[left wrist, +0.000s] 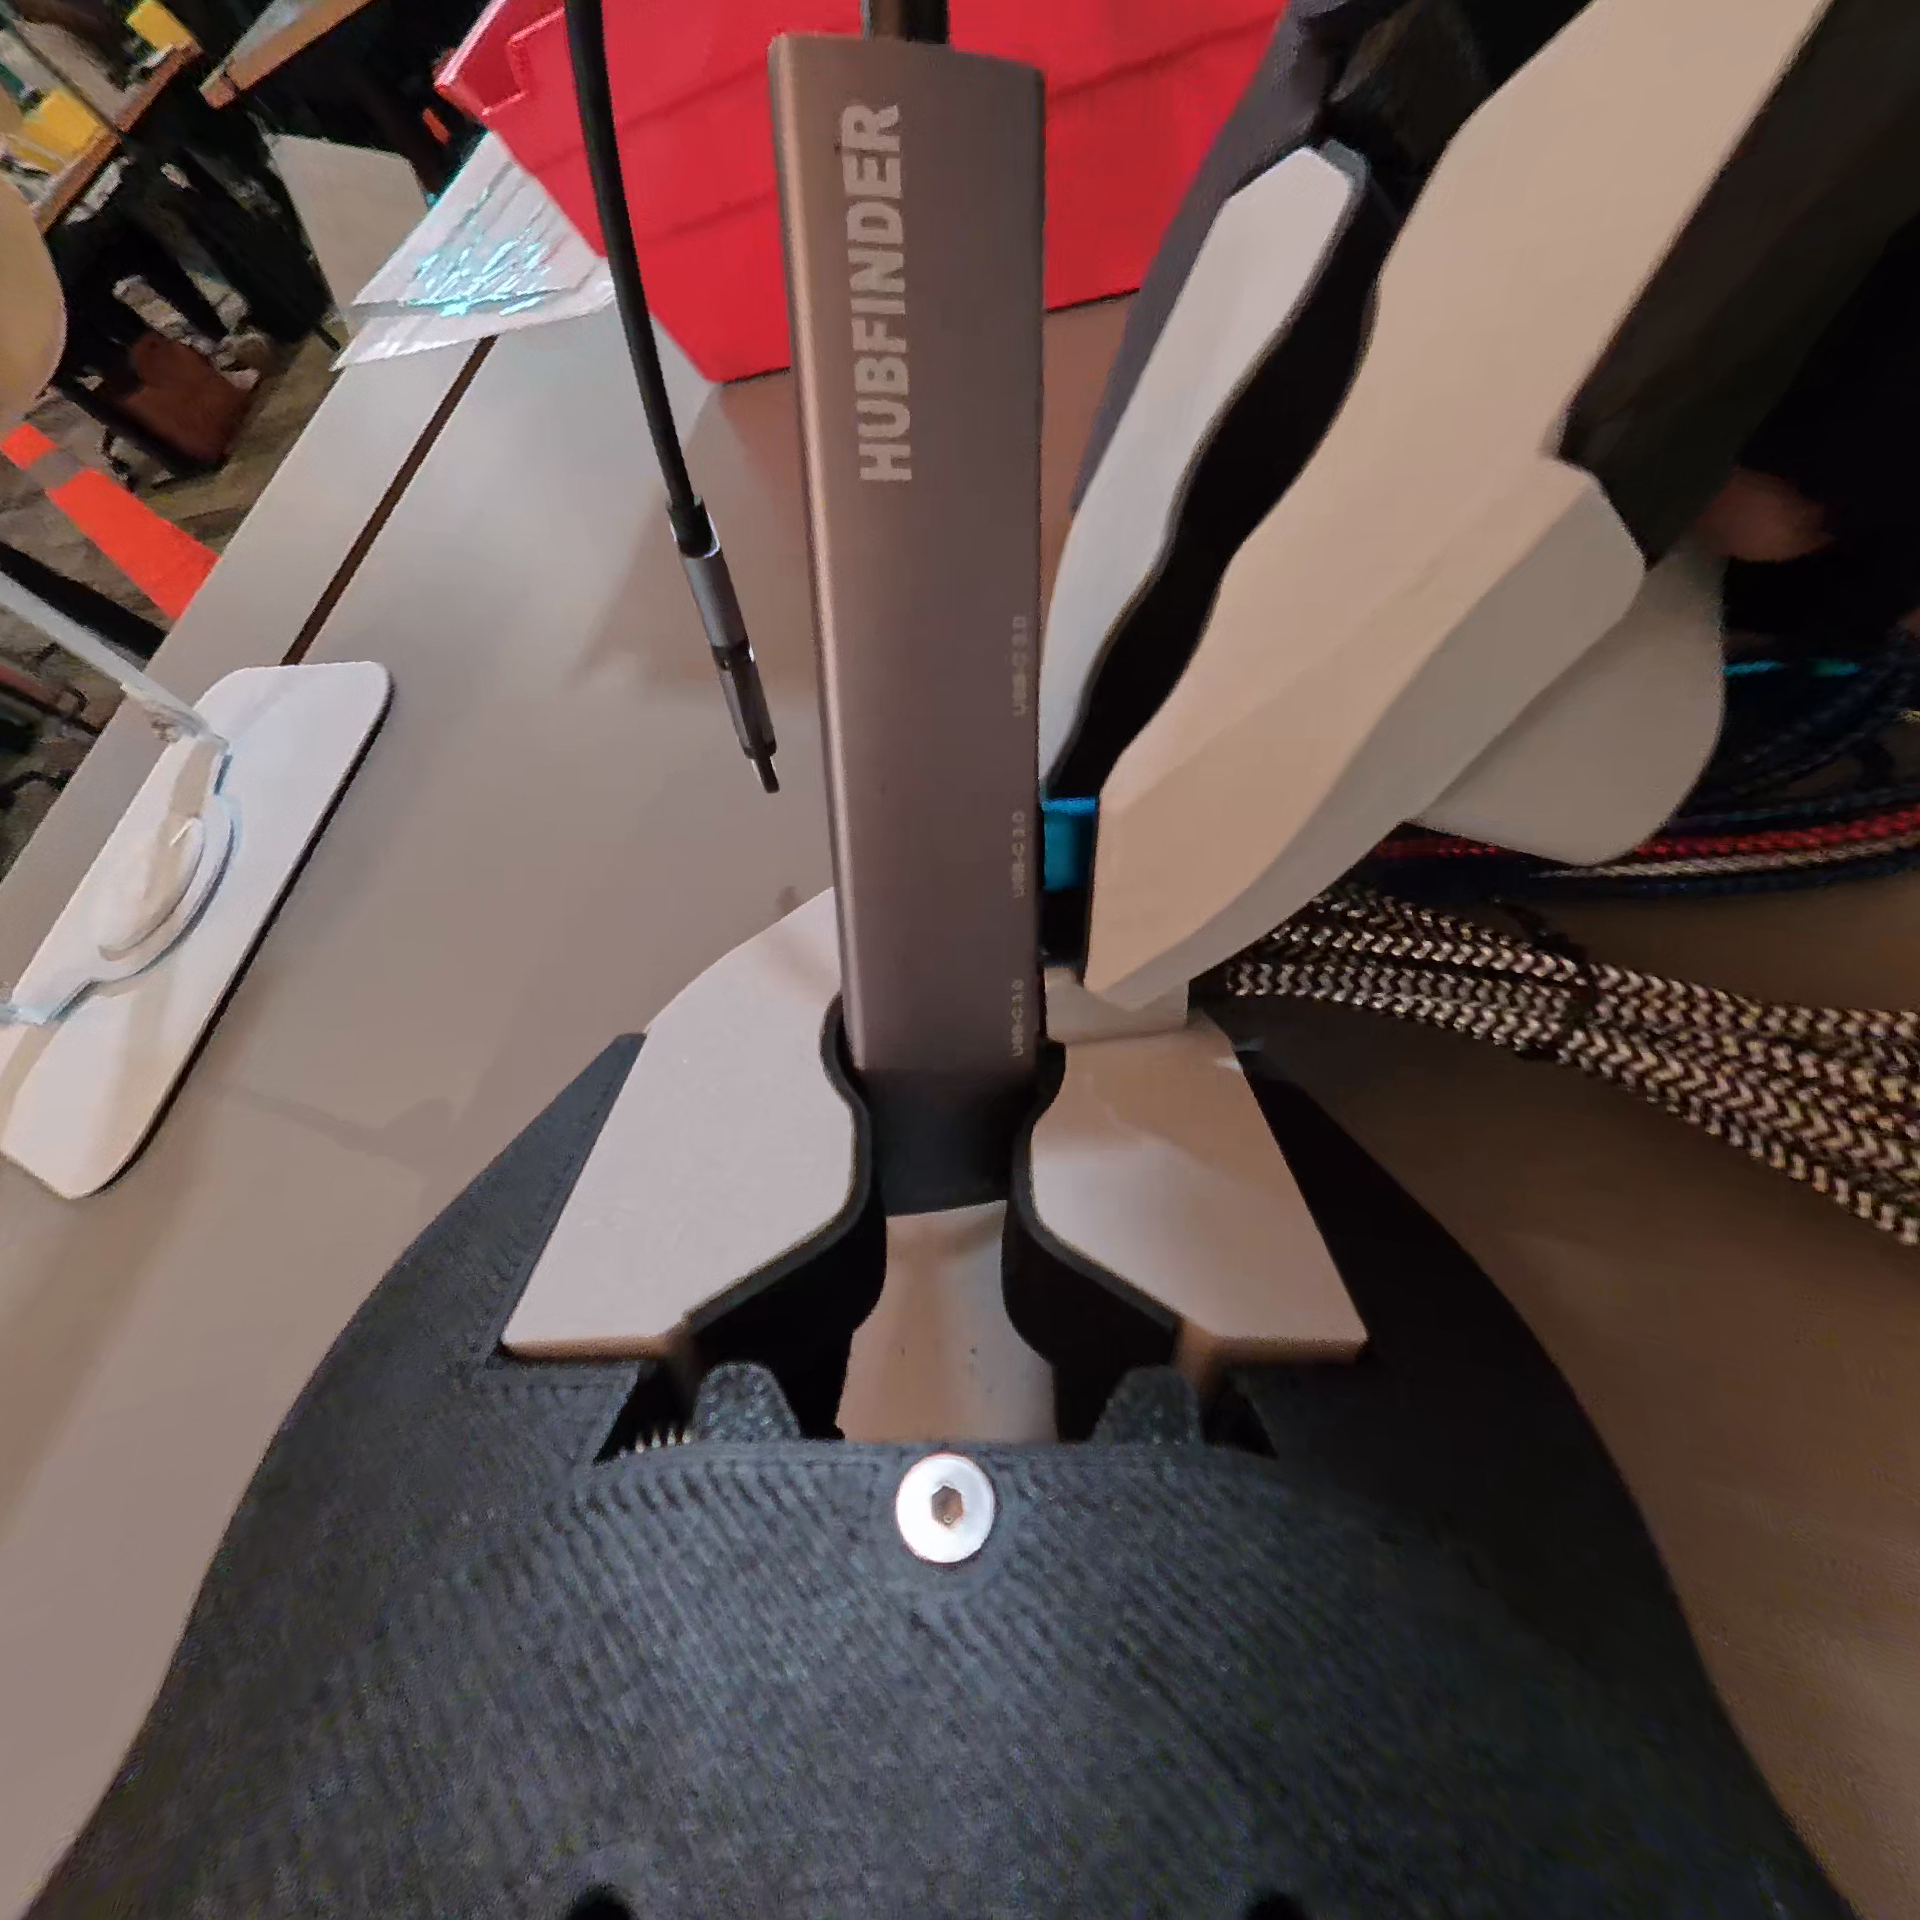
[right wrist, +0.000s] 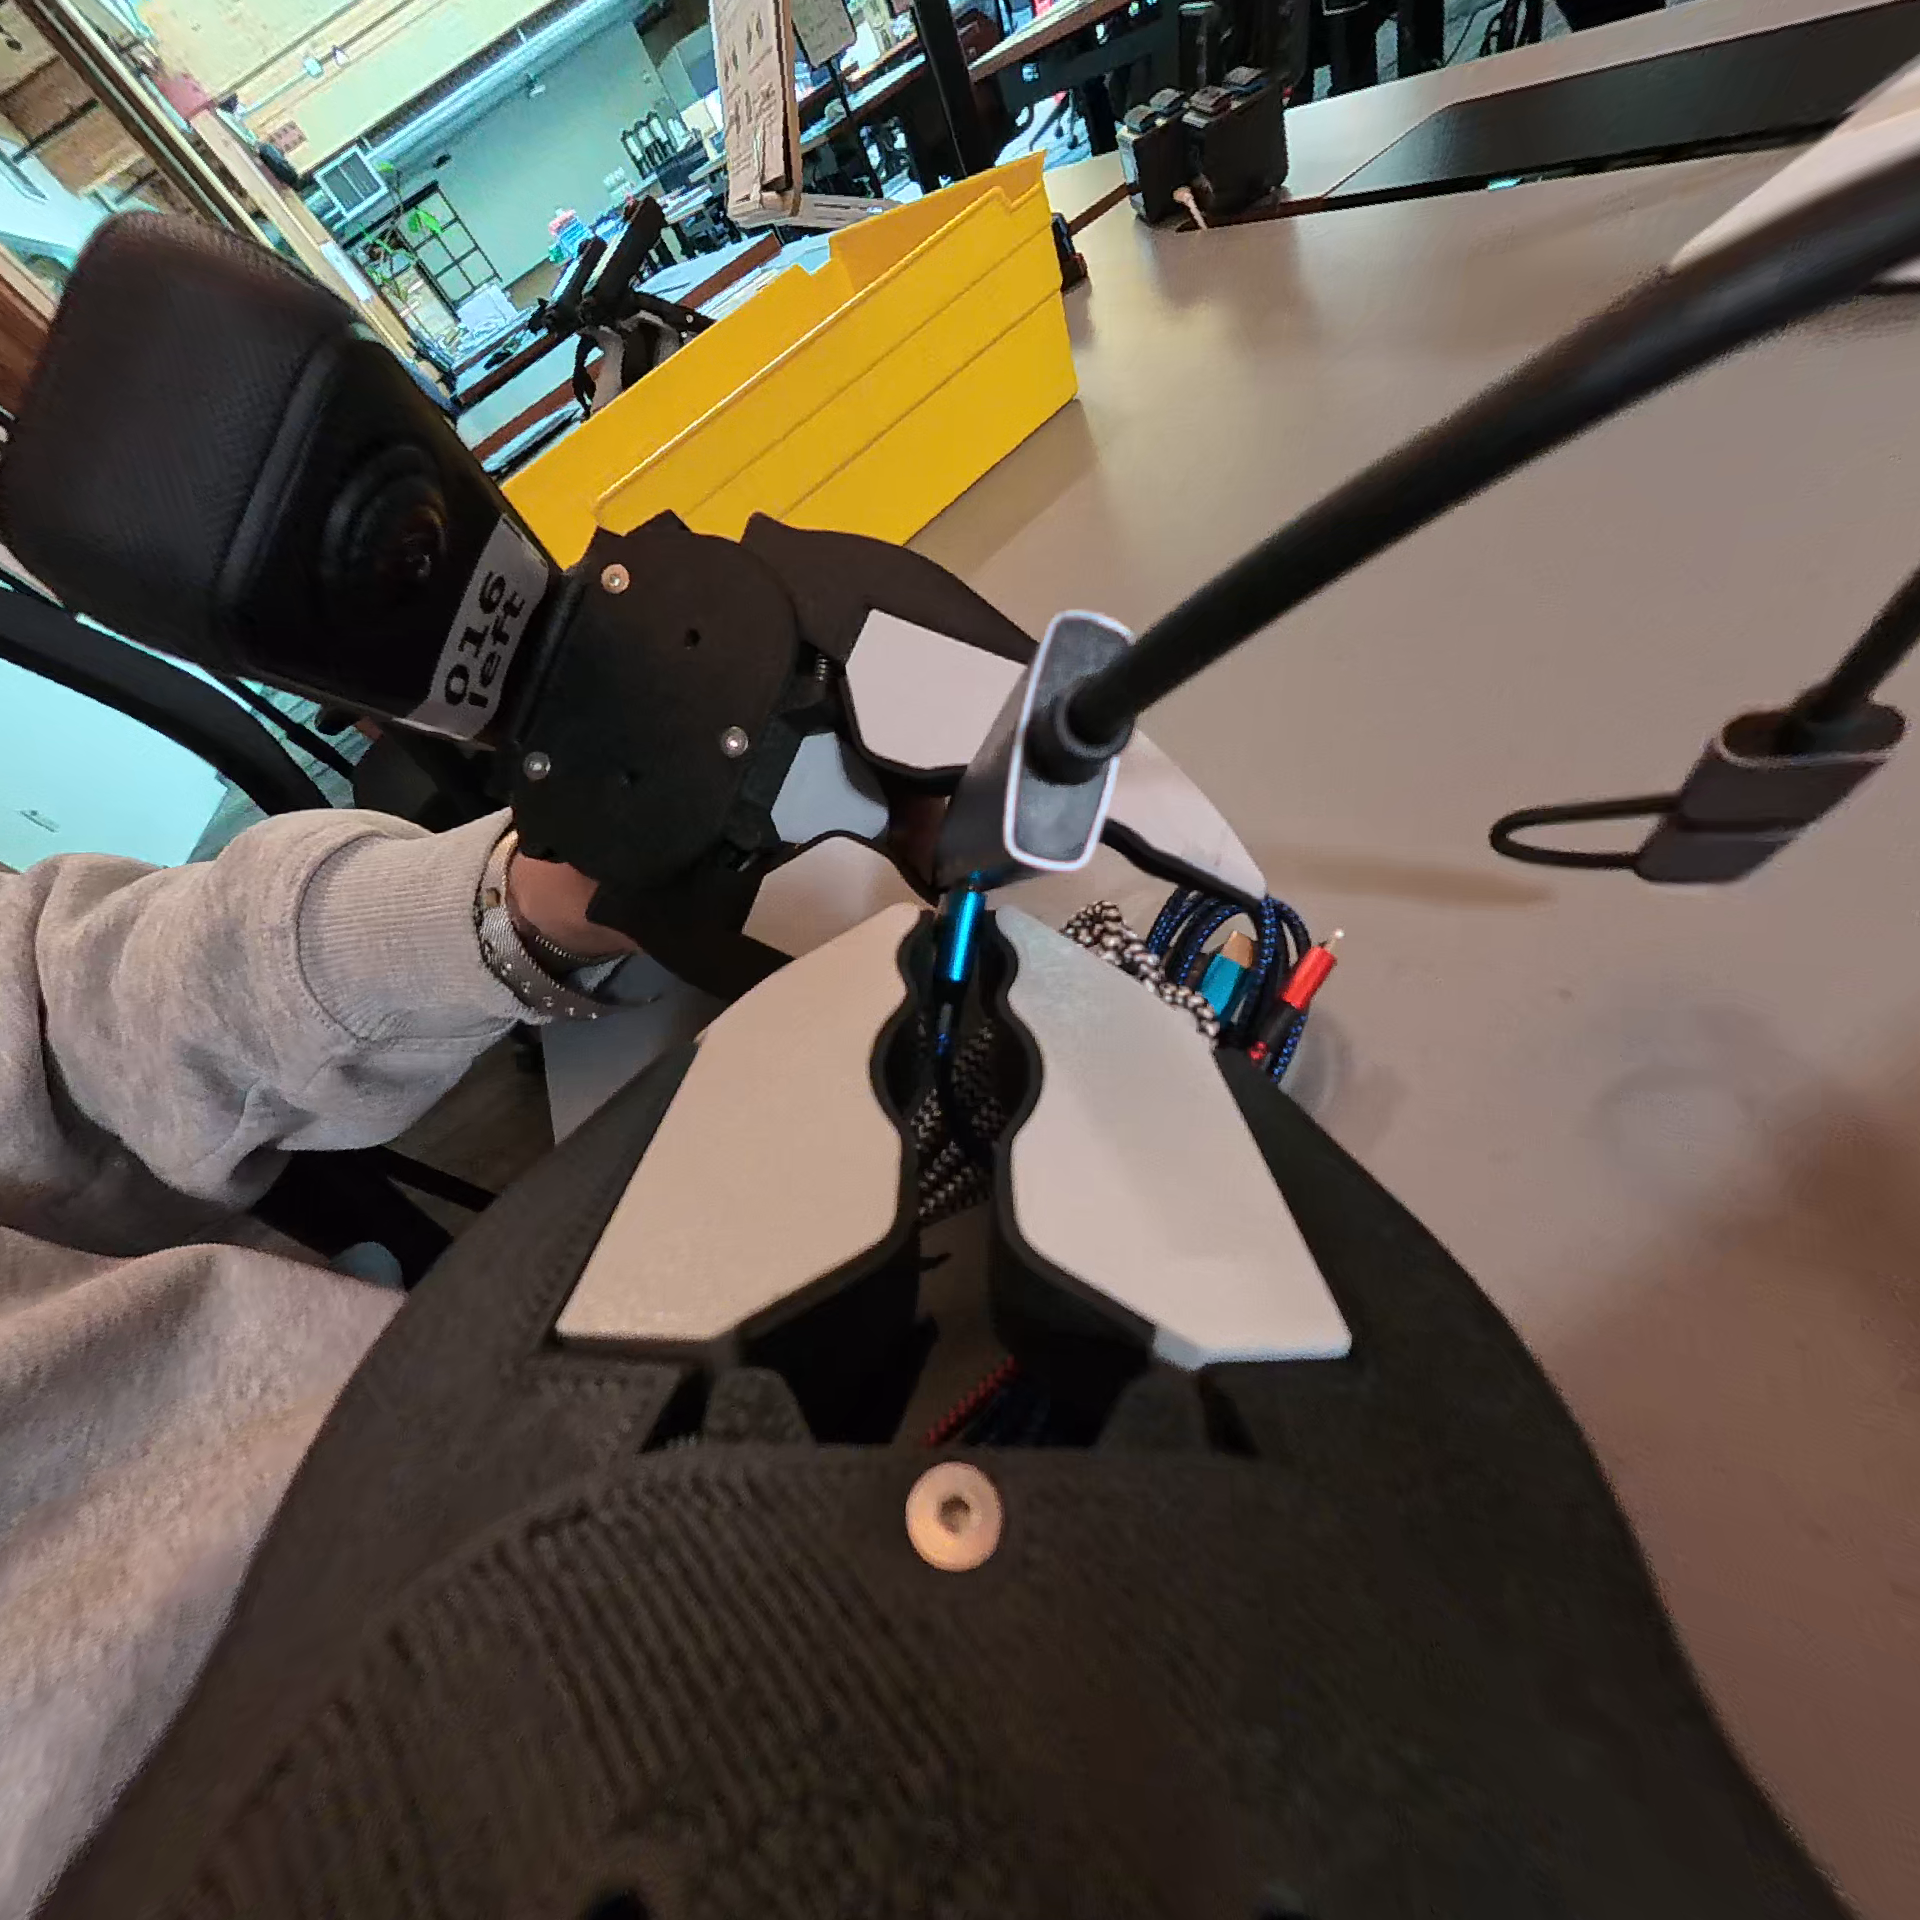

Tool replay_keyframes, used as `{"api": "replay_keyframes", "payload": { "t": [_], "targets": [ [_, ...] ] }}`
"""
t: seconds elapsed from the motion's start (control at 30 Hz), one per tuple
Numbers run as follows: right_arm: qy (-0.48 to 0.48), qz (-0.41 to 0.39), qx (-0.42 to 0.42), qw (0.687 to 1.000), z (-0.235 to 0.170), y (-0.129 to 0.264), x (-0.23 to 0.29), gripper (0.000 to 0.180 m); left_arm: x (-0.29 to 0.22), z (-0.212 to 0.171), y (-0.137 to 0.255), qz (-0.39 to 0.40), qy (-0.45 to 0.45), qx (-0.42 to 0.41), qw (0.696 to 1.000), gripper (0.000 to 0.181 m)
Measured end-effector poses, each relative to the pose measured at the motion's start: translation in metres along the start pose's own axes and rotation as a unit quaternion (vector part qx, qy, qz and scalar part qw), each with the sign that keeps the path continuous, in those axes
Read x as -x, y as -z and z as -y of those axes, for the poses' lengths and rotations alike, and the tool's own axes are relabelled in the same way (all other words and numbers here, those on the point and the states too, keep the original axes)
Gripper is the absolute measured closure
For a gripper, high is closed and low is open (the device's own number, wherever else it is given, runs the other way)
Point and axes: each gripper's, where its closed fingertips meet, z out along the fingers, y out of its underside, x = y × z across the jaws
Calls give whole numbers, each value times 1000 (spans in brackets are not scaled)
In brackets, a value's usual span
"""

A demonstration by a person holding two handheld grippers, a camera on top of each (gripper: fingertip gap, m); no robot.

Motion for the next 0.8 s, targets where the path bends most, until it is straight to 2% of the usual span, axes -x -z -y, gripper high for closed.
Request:
{"api": "replay_keyframes", "payload": {
  "t": [0.1,0.23,0.53,0.8],
  "targets": [
    [-13,-21,-6,1000,2,-2,-5,173,8,-6,-4,26,34,32,999,157],
    [-24,-36,-7,999,7,-3,-7,173,13,-7,-5,27,71,34,997,156],
    [17,-87,31,996,9,-5,-16,173,17,-15,-12,8,124,64,990,155],
    [-1,-102,57,993,7,0,-17,171,13,-13,-15,-15,143,67,987,155]
  ]
}}
